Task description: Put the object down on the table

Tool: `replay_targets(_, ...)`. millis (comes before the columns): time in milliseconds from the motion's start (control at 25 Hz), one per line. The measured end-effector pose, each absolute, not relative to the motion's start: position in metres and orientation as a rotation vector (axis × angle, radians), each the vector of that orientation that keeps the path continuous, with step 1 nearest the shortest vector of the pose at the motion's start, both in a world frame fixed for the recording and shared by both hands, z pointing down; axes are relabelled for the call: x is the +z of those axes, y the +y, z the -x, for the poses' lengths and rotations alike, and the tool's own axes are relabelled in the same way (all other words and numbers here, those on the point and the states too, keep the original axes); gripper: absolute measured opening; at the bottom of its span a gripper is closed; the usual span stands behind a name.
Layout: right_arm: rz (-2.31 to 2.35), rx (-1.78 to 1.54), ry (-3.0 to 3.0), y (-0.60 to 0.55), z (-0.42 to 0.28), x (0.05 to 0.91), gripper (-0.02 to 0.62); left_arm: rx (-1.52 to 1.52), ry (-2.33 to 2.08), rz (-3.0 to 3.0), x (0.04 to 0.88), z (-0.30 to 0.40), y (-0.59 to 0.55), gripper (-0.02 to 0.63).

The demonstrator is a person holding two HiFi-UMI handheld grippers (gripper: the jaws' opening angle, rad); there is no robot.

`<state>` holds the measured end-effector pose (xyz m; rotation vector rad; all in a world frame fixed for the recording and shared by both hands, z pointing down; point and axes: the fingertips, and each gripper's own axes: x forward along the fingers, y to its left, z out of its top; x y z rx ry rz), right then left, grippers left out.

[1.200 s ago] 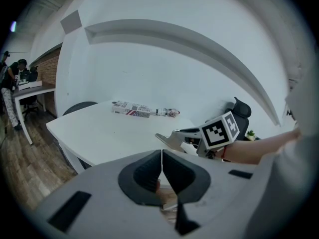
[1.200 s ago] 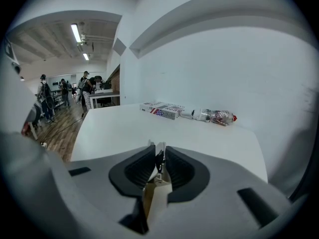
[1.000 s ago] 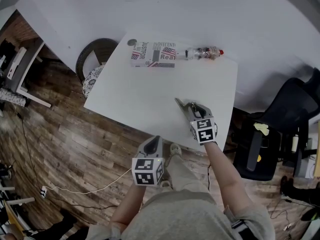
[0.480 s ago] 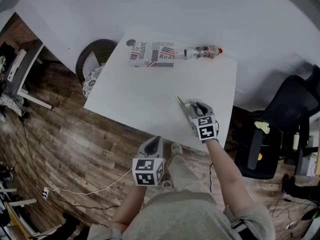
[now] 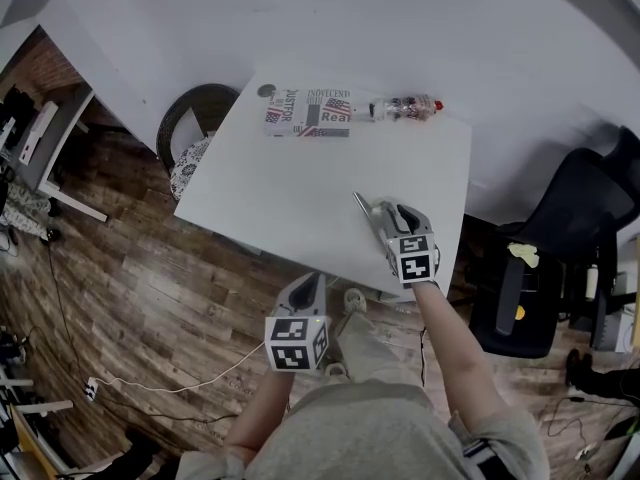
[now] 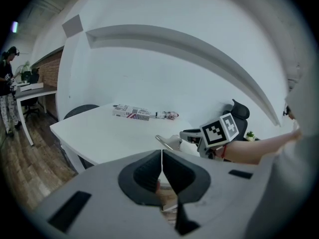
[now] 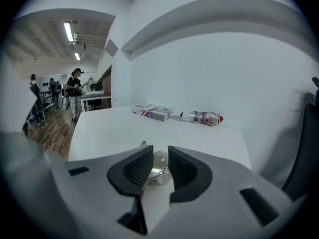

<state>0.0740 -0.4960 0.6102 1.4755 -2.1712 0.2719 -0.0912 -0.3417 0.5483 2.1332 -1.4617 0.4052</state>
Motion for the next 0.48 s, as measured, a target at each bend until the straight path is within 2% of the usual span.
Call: replay_targets(480, -1.531, 0.275, -2.277, -0.415, -0.062, 0.552, 0.021, 0.366, -1.484, -2.174, 0.527, 0.094, -0.295, 0.009)
